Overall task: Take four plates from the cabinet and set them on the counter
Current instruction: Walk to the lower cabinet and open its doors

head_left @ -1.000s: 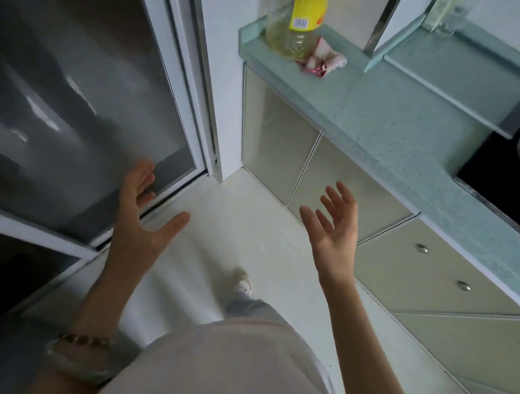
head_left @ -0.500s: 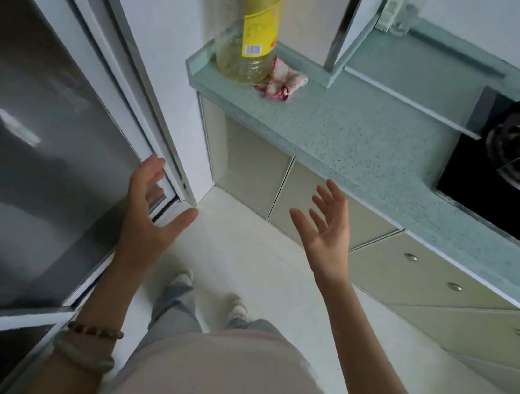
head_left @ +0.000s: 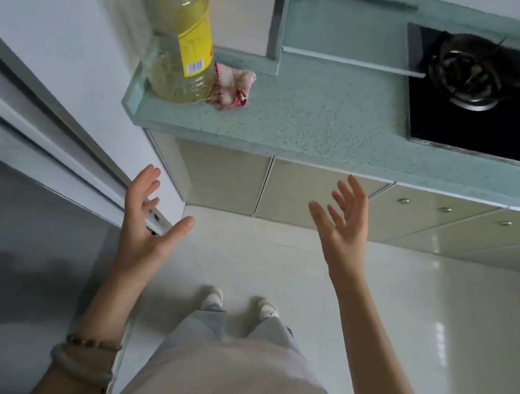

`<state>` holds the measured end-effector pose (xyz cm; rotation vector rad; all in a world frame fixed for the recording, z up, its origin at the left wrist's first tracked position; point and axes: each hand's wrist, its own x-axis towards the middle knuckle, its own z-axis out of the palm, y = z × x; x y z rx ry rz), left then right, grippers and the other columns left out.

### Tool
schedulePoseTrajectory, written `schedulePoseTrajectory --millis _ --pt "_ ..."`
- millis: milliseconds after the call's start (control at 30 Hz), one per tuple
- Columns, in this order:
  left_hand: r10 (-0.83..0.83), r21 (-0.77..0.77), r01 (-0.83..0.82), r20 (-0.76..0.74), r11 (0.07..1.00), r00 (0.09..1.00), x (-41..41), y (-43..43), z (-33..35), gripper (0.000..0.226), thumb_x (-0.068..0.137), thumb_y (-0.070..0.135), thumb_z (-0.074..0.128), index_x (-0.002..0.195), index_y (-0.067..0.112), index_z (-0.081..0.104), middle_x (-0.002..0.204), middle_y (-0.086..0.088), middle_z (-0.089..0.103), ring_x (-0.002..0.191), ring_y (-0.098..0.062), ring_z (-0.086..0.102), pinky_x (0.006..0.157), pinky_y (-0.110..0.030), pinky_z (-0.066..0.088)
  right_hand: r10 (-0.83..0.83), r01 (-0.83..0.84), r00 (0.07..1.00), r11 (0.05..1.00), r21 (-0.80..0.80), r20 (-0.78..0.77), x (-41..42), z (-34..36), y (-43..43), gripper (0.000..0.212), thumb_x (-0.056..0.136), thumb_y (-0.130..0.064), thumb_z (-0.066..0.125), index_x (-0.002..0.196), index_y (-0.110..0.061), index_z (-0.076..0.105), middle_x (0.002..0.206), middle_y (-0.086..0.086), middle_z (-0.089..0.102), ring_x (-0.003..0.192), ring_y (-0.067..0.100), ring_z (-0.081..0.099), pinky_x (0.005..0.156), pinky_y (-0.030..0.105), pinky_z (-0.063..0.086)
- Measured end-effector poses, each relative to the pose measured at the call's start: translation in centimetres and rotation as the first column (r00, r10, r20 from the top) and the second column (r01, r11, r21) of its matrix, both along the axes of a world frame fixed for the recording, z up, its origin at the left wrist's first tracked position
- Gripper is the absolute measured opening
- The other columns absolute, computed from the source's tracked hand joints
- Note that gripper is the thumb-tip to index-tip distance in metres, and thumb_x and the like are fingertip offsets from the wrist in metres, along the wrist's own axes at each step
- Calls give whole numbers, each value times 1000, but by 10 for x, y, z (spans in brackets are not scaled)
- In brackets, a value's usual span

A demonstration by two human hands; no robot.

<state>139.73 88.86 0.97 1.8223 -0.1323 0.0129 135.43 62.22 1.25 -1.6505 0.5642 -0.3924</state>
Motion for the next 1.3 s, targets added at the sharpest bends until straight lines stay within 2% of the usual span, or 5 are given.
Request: schedulePoseTrajectory --millis 200,467,900,1167,1300 --pt "-104 -15 104 -20 994 994 22 10 -3 80 73 22 73 141 29 32 145 14 39 134 -9 39 110 -37 34 -78 78 997 997 -8 7 -11 5 24 64 82 -11 71 136 -25 40 134 -2 50 123 7 50 102 27 43" --pt "-154 4 154 -19 988 988 7 -13 -7 80 74 19 72 143 17 32 148 6 38 133 -7 39 111 -40 34 -126 126 992 992 -4 -1 -41 5 7 68 82 -11 72 139 -24 38 136 -2 50 123 3 49 101 25 43" --pt "-105 89 108 -38 990 994 -37 -48 -18 79 75 21 70 144 14 30 148 4 34 133 -9 37 112 -37 32 32 -33 997 999 -22 -67 -74 -19 -19 72 80 -13 74 140 -21 36 133 -8 47 128 8 45 105 26 37" --pt "-211 307 215 -47 927 976 22 -47 -36 80 73 44 65 141 16 36 144 4 36 134 -14 32 113 -41 29 136 -214 969 877 -430 -204 -28 -34 -26 73 81 -22 72 144 -13 35 147 6 41 138 19 35 114 33 29" --pt "-263 261 270 -60 927 963 58 -54 -45 82 72 46 64 141 14 35 147 -2 37 136 -18 33 112 -46 29 114 -170 974 936 -309 -194 2 -44 -24 75 80 -16 74 144 -19 34 143 -1 42 132 18 43 109 36 37"
